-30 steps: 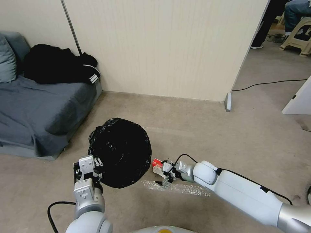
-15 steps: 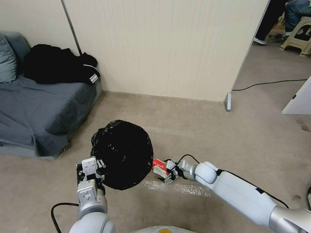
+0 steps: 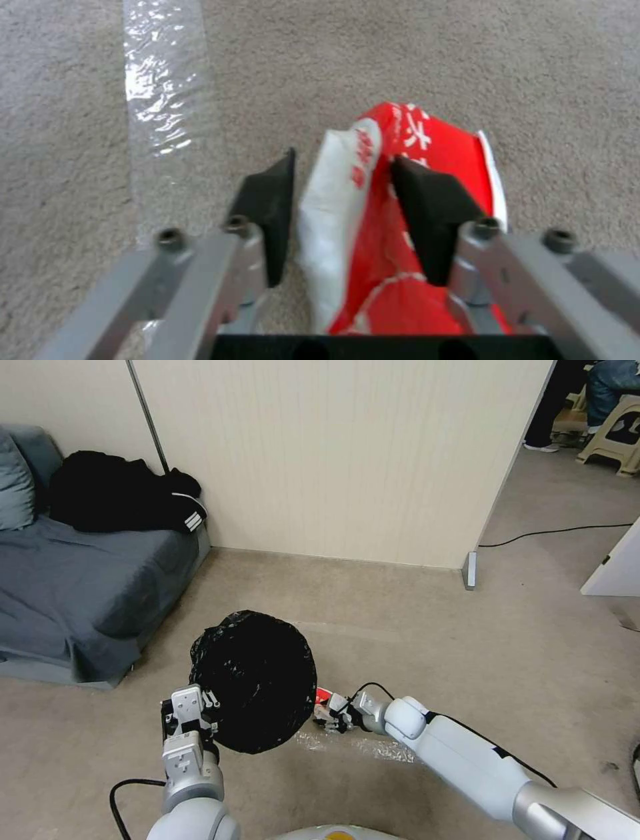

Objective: Pick up the trash bin, then pick up the garbage from the floor and place it into the trash bin.

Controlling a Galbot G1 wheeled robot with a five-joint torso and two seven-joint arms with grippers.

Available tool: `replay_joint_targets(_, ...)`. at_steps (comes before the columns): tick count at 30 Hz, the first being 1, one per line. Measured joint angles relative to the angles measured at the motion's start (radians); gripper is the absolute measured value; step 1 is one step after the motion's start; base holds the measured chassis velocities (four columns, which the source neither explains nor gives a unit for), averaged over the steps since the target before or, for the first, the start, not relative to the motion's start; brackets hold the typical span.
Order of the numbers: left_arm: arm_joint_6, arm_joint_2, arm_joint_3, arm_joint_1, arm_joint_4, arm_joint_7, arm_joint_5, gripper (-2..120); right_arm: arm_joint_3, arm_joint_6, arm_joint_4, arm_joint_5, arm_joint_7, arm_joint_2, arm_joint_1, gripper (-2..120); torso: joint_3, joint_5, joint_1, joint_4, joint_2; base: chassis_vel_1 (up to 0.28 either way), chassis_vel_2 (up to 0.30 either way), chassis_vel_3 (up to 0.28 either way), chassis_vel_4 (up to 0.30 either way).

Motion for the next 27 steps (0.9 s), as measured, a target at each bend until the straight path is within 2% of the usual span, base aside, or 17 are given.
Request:
replay_joint_targets(1,0.0,0.0,0.0,0.0,0.0,0.0,0.0,1,0.0,0.0,0.0,0.0,0.0,0.0,0.0,33,0.0,0.0,0.0,0.0,0.0,0.0,0.0,0.0,0.0)
replay_joint_targets(5,-0.004,0.0,0.0,0.001,0.007,-0.002,0.0,1,0.015,0.014,-0.025,-0.009,0.0,0.012,0.003,15,0.0,0.0001,0.0,0.0003,0.0,0.0,0.0,0.0,0.0)
replay_joint_targets(6,-0.004,0.0,0.0,0.001,0.007,-0.002,0.0,1,0.015,0.014,-0.025,-0.009,0.0,0.012,0.003,15,0.0,0.0001,0.0,0.0003,0.0,0.0,0.0,0.0,0.0)
replay_joint_targets(9,-0.004,0.0,0.003,-0.004,0.012,-0.003,-0.001,1,0.018,0.016,-0.03,-0.011,0.0,0.004,0.001,3,0.0,0.0003,0.0,0.0004,0.0,0.0,0.0,0.0,0.0)
replay_joint_targets(18,-0.003,0.0,0.007,-0.014,0.016,-0.003,-0.003,1,0.039,0.027,-0.022,-0.016,0.003,-0.04,-0.01,0,0.0,0.0003,0.0,0.0003,0.0,0.0,0.0,0.0,0.0)
replay_joint_targets(21,0.0,0.0,0.01,-0.017,0.019,-0.002,-0.003,1,0.046,0.023,0.013,-0.005,0.012,-0.073,-0.009,0,0.0,0.0003,0.0,0.0001,0.0,0.0,0.0,0.0,0.0)
replay_joint_targets(24,0.0,0.001,0.01,-0.02,0.033,0.0,-0.006,1,0.068,-0.003,0.119,0.028,0.036,-0.141,-0.012,0,0.0,-0.0002,0.0,0.0001,0.0,0.0,0.0,0.0,0.0)
replay_joint_targets(25,0.0,0.001,0.01,-0.02,0.033,0.0,-0.006,1,0.068,-0.003,0.119,0.028,0.036,-0.141,-0.012,0,0.0,-0.0002,0.0,0.0001,0.0,0.0,0.0,0.0,0.0)
replay_joint_targets(27,-0.001,0.013,0.001,-0.024,0.052,0.001,-0.019,1,0.131,-0.023,0.265,0.052,0.058,-0.204,-0.043,0,0.0,0.0,0.0,0.0003,0.0,0.0,0.0,0.0,0.0)
